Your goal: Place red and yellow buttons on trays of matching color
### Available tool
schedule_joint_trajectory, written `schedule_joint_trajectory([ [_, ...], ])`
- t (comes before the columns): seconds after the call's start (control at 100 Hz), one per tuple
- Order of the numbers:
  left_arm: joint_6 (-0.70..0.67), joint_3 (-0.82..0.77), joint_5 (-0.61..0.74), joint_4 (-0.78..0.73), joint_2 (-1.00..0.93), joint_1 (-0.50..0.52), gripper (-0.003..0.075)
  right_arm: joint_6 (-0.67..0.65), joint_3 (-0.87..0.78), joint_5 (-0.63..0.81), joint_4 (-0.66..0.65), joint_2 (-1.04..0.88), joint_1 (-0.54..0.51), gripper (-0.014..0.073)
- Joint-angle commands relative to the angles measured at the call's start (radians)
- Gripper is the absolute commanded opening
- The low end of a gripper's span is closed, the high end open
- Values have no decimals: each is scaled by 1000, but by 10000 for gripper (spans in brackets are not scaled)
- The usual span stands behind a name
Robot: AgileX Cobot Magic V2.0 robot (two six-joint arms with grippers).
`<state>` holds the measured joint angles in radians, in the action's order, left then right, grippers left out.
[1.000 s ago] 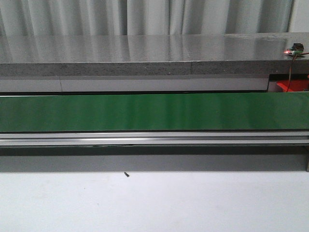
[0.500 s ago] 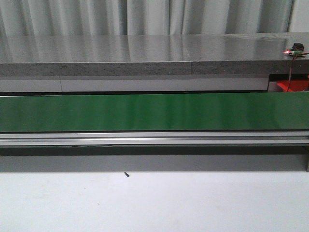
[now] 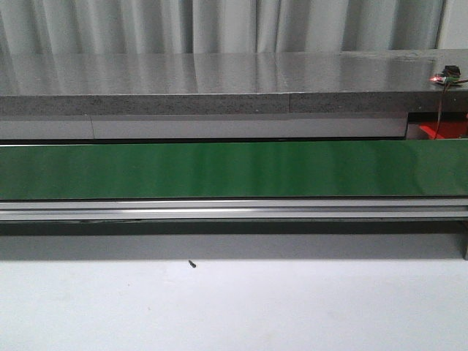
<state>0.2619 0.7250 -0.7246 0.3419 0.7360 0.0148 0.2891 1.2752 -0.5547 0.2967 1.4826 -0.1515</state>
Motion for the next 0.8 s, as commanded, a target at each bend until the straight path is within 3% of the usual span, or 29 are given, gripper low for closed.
schedule_joint_trajectory([
  [0.0,-1,26,62,27,-2,-8,-20,8,-42,107,4,-104,9,-122],
  [0.79,-1,26,62,27,-2,-8,-20,8,-508,252,4,-669,18,-122],
])
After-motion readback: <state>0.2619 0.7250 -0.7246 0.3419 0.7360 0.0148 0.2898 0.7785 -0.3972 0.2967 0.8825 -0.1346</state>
